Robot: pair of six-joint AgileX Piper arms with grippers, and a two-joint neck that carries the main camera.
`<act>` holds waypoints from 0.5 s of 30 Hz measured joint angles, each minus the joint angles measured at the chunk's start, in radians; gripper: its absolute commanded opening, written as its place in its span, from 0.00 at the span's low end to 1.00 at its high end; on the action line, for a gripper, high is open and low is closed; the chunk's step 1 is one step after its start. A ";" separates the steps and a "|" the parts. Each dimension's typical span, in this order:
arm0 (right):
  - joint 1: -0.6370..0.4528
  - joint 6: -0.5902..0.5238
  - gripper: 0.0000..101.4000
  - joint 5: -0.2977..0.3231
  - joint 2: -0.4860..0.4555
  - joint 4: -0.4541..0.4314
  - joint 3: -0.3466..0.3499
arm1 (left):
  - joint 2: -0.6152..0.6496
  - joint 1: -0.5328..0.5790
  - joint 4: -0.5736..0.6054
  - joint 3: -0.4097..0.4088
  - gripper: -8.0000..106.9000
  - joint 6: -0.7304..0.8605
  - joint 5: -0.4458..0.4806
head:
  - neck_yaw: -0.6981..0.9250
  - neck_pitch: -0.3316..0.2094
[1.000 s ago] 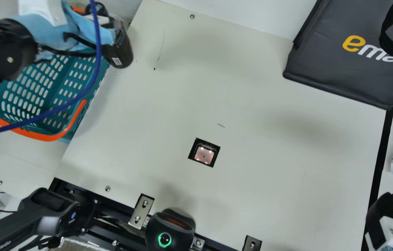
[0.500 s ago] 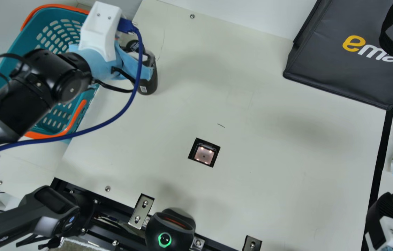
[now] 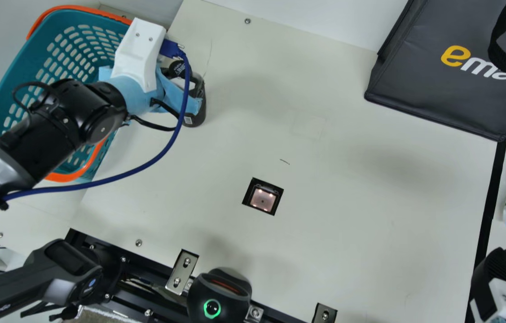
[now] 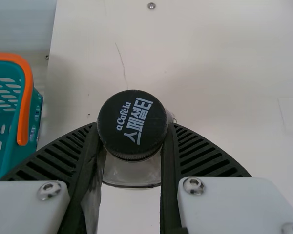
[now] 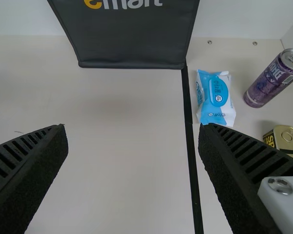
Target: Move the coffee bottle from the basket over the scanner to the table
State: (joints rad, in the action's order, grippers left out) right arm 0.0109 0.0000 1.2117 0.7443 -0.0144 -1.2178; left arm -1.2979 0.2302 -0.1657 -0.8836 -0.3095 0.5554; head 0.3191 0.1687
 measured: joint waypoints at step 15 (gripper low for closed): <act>0.000 0.000 0.94 0.000 0.000 0.000 0.000 | 0.078 -0.054 0.085 0.037 0.76 0.108 -0.020 | 0.000 -0.002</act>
State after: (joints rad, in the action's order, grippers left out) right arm 0.0109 0.0000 1.2117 0.7443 -0.0144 -1.2178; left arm -1.2203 0.1763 -0.0804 -0.8467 -0.2014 0.5355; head 0.3191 0.1672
